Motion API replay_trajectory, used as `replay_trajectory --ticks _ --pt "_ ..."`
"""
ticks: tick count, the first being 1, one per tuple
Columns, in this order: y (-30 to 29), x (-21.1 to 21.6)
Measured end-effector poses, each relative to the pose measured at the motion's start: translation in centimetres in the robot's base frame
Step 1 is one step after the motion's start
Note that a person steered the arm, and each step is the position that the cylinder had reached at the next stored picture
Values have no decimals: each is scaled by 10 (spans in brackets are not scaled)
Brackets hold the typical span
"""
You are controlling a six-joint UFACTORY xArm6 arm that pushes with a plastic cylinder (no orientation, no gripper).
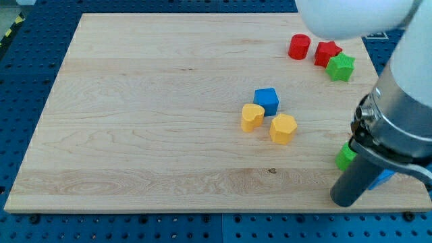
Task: Drag the green circle left to the green star
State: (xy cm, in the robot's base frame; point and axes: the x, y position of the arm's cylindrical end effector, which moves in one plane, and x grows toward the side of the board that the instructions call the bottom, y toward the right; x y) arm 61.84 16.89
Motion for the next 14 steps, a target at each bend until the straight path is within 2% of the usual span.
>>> replay_trajectory --ticks 1,2,3,4,5,6,7,8,9,11,12,13,14 --pt "7 -39" --pt "18 -97" --pt "26 -83" --pt "24 -47" --pt "51 -54" --pt "88 -104" --pt "84 -145" --pt "84 -142" --pt "64 -151" --pt "2 -206" --pt "-12 -217" --pt "-18 -196" --pt "-43 -193"
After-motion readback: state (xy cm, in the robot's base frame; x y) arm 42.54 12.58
